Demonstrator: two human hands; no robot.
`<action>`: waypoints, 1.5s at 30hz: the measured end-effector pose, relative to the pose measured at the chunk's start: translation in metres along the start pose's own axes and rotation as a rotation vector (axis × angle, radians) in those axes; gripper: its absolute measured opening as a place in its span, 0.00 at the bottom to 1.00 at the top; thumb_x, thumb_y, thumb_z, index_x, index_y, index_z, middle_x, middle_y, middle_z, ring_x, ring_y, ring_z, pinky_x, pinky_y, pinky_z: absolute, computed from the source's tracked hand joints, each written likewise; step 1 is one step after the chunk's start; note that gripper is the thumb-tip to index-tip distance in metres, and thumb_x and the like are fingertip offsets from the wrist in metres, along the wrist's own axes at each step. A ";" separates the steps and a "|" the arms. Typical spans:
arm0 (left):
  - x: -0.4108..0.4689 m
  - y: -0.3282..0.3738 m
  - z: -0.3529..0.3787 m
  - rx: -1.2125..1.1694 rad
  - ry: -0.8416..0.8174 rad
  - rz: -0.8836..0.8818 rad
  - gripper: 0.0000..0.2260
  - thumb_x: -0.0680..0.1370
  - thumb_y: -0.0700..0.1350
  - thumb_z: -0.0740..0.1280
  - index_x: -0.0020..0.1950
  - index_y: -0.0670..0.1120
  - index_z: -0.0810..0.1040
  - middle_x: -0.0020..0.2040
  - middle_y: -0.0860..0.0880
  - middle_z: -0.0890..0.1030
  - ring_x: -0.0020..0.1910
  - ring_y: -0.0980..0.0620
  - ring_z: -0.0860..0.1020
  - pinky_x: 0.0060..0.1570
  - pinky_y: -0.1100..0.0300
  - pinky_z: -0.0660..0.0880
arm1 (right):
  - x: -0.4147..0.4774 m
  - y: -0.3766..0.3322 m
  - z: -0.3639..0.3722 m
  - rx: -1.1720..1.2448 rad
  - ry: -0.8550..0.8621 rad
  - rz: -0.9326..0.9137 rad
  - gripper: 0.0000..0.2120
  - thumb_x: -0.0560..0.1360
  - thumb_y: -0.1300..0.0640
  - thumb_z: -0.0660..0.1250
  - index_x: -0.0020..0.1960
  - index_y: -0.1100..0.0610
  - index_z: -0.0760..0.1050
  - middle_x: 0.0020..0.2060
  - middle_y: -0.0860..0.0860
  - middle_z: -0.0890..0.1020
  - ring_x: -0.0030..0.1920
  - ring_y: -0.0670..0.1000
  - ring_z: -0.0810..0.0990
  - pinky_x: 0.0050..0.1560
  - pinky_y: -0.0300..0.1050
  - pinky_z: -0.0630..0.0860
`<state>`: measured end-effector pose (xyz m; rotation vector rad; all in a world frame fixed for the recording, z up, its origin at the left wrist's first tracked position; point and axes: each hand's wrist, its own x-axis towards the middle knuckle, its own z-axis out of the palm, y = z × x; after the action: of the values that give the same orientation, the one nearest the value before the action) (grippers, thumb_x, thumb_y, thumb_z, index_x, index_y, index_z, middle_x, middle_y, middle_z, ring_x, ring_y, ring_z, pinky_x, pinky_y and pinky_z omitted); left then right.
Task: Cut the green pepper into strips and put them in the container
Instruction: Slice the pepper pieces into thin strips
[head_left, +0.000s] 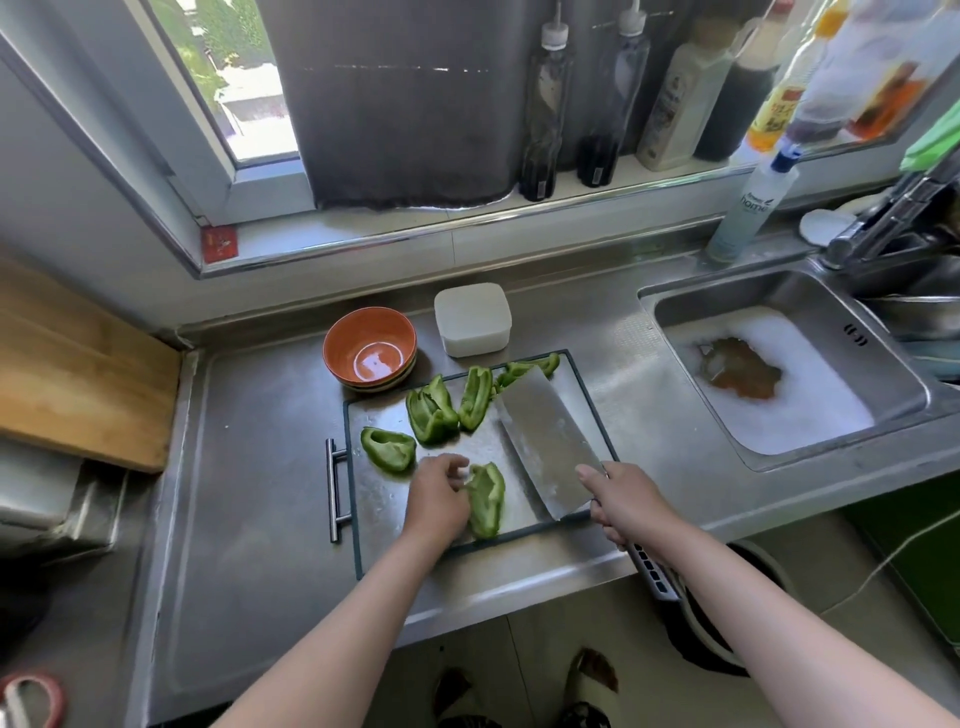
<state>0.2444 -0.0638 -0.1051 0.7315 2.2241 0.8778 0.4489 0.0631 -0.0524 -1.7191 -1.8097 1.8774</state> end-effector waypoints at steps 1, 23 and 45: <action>0.003 0.002 -0.003 -0.051 0.036 -0.034 0.15 0.77 0.34 0.65 0.61 0.44 0.80 0.56 0.46 0.80 0.46 0.54 0.78 0.44 0.68 0.71 | 0.000 -0.001 -0.001 -0.033 -0.004 -0.020 0.15 0.84 0.50 0.61 0.41 0.55 0.64 0.23 0.49 0.67 0.22 0.49 0.60 0.26 0.39 0.59; -0.016 -0.015 -0.011 0.254 0.228 0.133 0.18 0.74 0.52 0.73 0.62 0.50 0.76 0.59 0.51 0.75 0.54 0.50 0.77 0.47 0.56 0.75 | -0.002 -0.002 0.006 -0.135 -0.134 -0.137 0.15 0.84 0.51 0.60 0.41 0.55 0.66 0.21 0.45 0.67 0.21 0.47 0.62 0.25 0.39 0.62; -0.016 -0.032 -0.019 0.320 0.156 0.483 0.06 0.78 0.42 0.70 0.49 0.42 0.85 0.66 0.43 0.76 0.60 0.45 0.77 0.57 0.57 0.74 | -0.022 0.021 0.016 -0.156 -0.120 -0.068 0.16 0.84 0.52 0.60 0.40 0.55 0.62 0.24 0.49 0.66 0.20 0.46 0.61 0.24 0.37 0.61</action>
<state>0.2327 -0.1022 -0.1117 1.4384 2.3967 0.8256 0.4599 0.0310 -0.0567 -1.5960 -2.0824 1.8977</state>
